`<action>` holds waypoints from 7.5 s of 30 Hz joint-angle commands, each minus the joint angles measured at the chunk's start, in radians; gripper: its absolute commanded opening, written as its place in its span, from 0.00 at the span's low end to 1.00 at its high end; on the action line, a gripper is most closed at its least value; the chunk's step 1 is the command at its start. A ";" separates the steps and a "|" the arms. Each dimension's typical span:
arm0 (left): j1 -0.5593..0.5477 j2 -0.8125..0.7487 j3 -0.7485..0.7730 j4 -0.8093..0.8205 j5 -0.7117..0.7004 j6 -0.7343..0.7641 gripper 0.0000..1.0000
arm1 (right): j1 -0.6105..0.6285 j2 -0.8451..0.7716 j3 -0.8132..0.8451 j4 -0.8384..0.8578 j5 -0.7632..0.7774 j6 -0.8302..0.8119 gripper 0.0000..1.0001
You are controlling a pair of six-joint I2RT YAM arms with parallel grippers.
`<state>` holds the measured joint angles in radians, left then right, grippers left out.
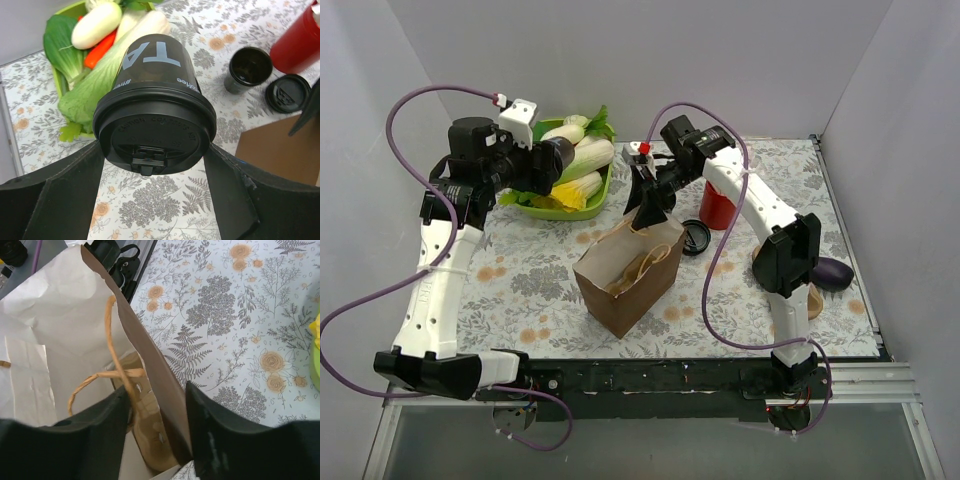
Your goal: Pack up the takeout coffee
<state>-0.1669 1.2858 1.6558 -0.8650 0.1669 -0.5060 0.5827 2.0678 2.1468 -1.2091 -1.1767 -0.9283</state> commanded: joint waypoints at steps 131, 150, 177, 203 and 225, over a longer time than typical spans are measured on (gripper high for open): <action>-0.439 -0.102 -0.495 -0.108 0.028 1.009 0.00 | 0.240 -0.703 -0.978 1.277 0.882 0.812 0.01; -0.540 -0.088 -0.544 -0.006 -0.246 1.066 0.00 | 0.336 -0.769 -0.995 1.220 0.982 0.698 0.01; -0.583 -0.059 -0.613 0.067 -0.345 1.038 0.00 | 0.335 -0.882 -1.193 1.428 0.847 0.672 0.01; -0.583 0.037 -0.550 0.172 -0.402 0.940 0.00 | 0.201 -0.738 -1.067 1.327 0.670 0.878 0.01; -0.548 -0.013 -0.610 0.281 -0.454 0.770 0.00 | 0.141 -0.678 -1.013 1.254 0.594 0.956 0.01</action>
<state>-0.7410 1.2934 1.0035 -0.6243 -0.2848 0.3866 0.7155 1.3804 1.0966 0.0994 -0.5022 0.0013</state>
